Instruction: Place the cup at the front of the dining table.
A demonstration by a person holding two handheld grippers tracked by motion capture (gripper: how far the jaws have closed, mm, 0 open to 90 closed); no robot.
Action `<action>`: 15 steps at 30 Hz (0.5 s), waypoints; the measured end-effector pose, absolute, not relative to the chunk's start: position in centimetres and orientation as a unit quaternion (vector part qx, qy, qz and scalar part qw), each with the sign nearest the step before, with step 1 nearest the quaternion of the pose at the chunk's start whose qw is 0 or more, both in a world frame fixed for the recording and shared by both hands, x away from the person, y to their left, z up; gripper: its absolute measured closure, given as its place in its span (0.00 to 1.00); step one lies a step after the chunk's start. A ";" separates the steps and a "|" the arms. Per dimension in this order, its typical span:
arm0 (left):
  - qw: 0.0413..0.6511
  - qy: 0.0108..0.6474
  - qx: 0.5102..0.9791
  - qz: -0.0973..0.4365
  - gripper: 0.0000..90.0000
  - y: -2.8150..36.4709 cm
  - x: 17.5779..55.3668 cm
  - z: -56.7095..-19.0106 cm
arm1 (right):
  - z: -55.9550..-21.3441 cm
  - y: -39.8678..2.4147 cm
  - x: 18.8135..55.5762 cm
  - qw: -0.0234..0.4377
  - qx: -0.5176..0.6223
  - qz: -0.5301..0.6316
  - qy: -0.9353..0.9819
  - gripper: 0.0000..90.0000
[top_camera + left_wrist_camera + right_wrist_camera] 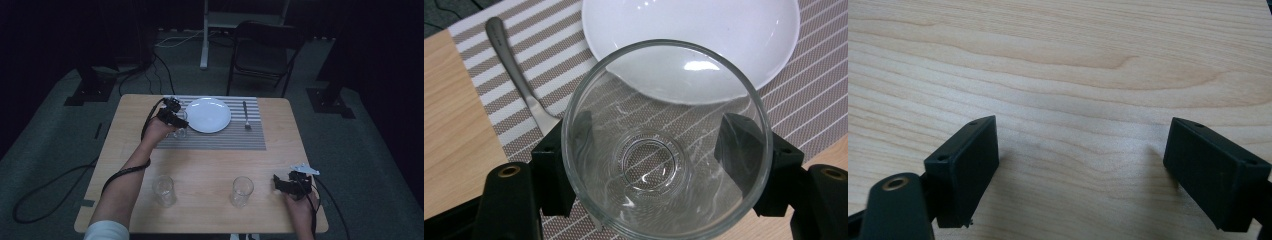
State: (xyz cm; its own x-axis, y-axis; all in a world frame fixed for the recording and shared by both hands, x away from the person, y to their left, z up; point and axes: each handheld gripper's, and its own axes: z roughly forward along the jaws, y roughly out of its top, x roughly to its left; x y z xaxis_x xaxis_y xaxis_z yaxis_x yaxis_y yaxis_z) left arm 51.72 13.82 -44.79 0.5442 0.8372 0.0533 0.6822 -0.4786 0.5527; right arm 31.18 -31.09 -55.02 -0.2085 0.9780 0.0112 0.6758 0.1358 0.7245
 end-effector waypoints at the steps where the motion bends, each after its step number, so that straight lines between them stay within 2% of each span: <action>1: 0.243 0.447 0.847 0.156 0.33 14.0 51.8 -44.9 | -55.0 -31.1 31.2 0.244 0.580 0.310 0.713 0.16; 7: 0.262 0.451 0.840 0.147 0.33 14.7 51.8 -45.9 | -55.0 -31.1 31.2 0.244 0.580 0.310 0.713 0.16; 15: 0.258 0.444 0.845 0.148 0.32 14.7 51.7 -45.9 | -55.0 -31.1 31.2 0.244 0.580 0.310 0.713 0.16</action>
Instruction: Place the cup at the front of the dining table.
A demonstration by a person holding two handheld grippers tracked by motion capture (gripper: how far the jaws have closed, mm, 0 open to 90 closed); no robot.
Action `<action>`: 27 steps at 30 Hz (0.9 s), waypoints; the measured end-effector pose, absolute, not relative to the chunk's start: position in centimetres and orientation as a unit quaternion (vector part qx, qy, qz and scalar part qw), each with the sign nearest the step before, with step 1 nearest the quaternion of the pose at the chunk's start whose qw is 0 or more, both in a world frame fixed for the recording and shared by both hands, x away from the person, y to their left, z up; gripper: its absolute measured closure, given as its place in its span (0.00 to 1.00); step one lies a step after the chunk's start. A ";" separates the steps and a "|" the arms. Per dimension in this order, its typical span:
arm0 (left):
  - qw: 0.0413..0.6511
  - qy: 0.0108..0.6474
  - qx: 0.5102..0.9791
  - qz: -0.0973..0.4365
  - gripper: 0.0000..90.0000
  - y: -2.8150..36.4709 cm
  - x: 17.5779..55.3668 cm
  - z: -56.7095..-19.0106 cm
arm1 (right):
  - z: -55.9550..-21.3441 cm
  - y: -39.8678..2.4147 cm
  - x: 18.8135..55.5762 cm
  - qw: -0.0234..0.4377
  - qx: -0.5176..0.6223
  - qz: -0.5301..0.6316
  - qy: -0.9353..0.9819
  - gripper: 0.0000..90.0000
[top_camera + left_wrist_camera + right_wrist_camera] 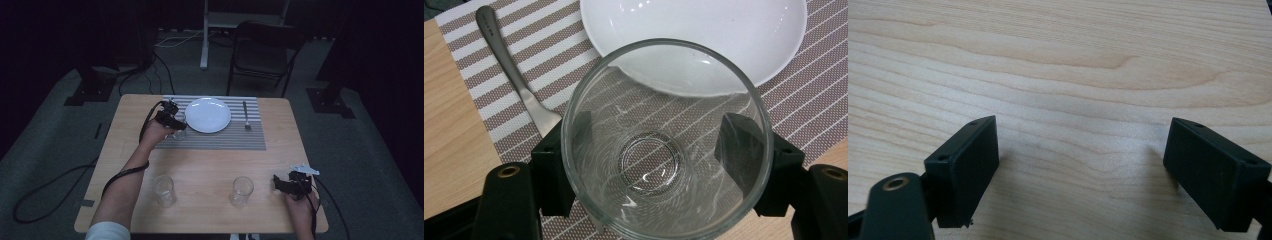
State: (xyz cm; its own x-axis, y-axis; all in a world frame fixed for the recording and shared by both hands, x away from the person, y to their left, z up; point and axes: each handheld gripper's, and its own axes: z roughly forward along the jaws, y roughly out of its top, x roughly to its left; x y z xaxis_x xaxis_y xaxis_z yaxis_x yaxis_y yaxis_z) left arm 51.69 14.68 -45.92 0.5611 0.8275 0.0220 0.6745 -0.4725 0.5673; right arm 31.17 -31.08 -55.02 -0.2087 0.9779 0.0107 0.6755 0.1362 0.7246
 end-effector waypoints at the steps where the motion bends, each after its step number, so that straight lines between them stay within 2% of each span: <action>1: 0.258 0.449 0.843 0.142 0.32 14.8 51.7 -45.9 | -55.0 -31.1 31.2 0.244 0.580 0.310 0.713 0.16; 3: 0.253 0.454 0.843 0.135 0.31 14.8 51.8 -46.0 | -55.0 -31.1 31.2 0.244 0.580 0.310 0.713 0.16; 7: 0.251 0.458 0.844 0.120 0.15 15.0 51.7 -46.2 | -55.0 -31.1 31.2 0.244 0.580 0.310 0.713 0.16; 11: 0.252 0.465 0.842 0.110 0.09 15.4 51.5 -46.4 | -55.0 -31.1 31.2 0.244 0.580 0.310 0.713 0.16; 13: 0.242 0.465 0.845 0.104 0.00 15.3 51.4 -46.6 | -55.0 -31.1 31.2 0.244 0.580 0.310 0.713 0.16; 27: 0.269 0.457 0.842 0.102 0.00 17.3 49.6 -46.5 | -55.0 -31.1 31.2 0.244 0.580 0.310 0.713 0.16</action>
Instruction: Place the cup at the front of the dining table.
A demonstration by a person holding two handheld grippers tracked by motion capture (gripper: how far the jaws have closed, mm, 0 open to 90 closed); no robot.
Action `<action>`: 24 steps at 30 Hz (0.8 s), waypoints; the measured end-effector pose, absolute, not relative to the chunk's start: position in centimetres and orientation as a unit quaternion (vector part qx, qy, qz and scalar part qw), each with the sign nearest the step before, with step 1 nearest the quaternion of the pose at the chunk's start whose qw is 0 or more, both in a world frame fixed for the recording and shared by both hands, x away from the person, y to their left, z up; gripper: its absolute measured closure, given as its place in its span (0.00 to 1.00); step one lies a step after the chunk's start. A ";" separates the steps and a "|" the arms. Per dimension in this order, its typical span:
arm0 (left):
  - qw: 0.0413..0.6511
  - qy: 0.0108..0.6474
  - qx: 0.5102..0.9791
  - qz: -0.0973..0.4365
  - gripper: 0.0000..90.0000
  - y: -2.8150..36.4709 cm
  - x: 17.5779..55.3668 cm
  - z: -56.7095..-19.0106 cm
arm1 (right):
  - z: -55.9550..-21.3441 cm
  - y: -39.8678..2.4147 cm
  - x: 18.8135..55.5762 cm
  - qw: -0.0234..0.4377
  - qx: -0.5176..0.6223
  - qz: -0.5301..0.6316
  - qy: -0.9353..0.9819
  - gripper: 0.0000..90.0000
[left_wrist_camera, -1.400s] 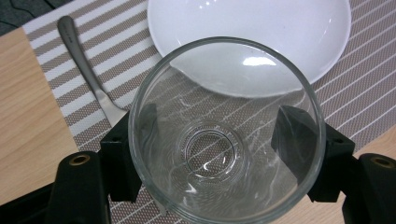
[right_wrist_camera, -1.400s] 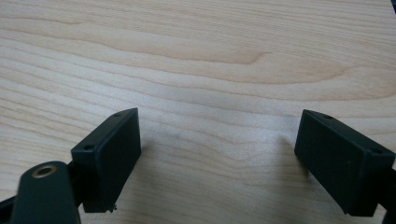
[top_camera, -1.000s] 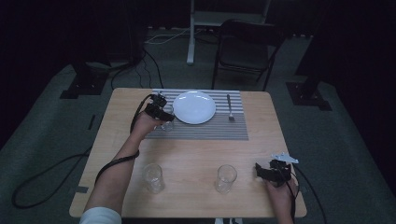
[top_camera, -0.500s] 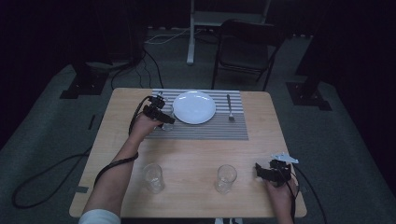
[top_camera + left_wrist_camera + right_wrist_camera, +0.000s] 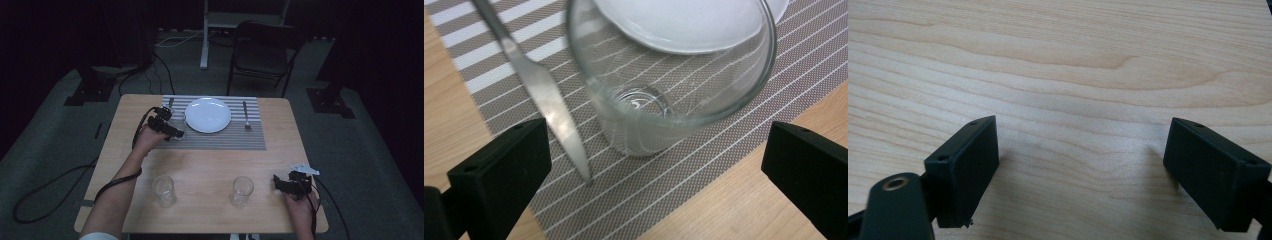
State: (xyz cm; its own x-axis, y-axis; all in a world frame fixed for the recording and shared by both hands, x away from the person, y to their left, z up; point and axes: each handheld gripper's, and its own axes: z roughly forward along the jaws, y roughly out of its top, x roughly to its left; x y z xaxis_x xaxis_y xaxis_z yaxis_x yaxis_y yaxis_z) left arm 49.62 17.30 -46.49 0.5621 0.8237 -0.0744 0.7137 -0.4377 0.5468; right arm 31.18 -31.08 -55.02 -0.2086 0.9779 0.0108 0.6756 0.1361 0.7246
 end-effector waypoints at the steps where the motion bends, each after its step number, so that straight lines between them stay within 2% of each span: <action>1: 0.274 0.458 0.839 0.101 0.00 17.5 49.4 -46.4 | -55.0 -31.1 31.2 0.244 0.580 0.310 0.713 0.16; 24: 0.280 0.470 0.827 0.127 0.00 21.7 45.5 -47.2 | -55.0 -31.1 31.2 0.244 0.580 0.310 0.713 0.16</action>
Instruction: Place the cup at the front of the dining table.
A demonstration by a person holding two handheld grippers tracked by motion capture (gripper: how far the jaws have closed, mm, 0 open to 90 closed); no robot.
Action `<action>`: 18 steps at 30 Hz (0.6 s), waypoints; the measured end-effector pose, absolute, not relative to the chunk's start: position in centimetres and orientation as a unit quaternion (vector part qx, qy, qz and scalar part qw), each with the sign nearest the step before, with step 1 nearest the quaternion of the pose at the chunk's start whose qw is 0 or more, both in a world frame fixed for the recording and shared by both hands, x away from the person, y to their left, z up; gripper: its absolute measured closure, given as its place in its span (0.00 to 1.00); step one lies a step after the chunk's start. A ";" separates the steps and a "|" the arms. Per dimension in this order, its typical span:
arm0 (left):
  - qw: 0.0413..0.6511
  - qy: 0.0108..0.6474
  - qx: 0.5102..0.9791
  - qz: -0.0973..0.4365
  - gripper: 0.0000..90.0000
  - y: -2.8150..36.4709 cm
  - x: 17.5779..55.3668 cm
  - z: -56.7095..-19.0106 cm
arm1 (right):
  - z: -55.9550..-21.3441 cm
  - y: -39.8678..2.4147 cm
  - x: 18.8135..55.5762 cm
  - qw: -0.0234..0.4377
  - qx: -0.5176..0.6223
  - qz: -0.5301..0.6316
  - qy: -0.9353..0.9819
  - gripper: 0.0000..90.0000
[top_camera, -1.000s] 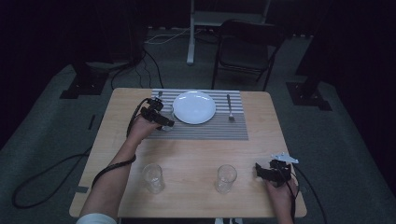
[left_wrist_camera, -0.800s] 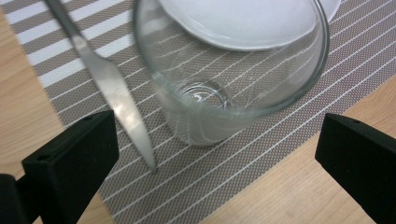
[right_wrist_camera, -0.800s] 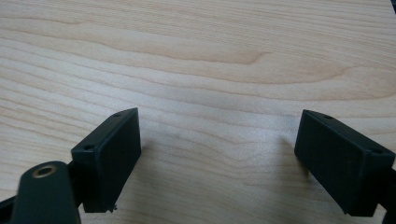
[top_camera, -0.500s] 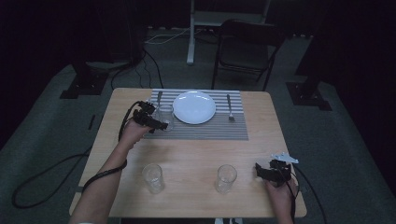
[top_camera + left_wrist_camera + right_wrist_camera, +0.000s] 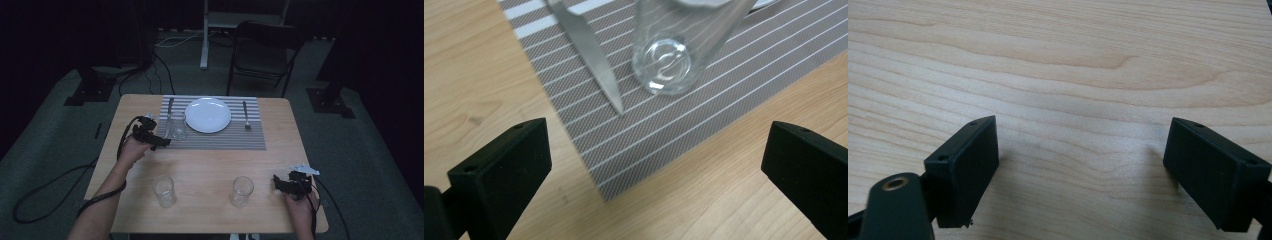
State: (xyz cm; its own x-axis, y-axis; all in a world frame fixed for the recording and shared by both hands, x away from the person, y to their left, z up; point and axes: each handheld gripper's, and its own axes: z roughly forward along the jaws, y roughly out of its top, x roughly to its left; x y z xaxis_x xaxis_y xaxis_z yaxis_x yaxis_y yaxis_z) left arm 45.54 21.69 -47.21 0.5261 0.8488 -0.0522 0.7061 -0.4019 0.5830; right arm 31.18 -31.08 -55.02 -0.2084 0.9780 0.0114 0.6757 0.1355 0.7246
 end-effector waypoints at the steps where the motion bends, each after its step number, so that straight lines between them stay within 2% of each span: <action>1: 0.279 0.472 0.826 0.132 0.00 21.9 45.4 -47.2 | -55.0 -31.1 31.2 0.244 0.580 0.310 0.713 0.16; 18: 0.311 0.485 0.801 0.162 0.00 25.3 41.8 -48.0 | -55.0 -31.1 31.2 0.244 0.580 0.310 0.713 0.16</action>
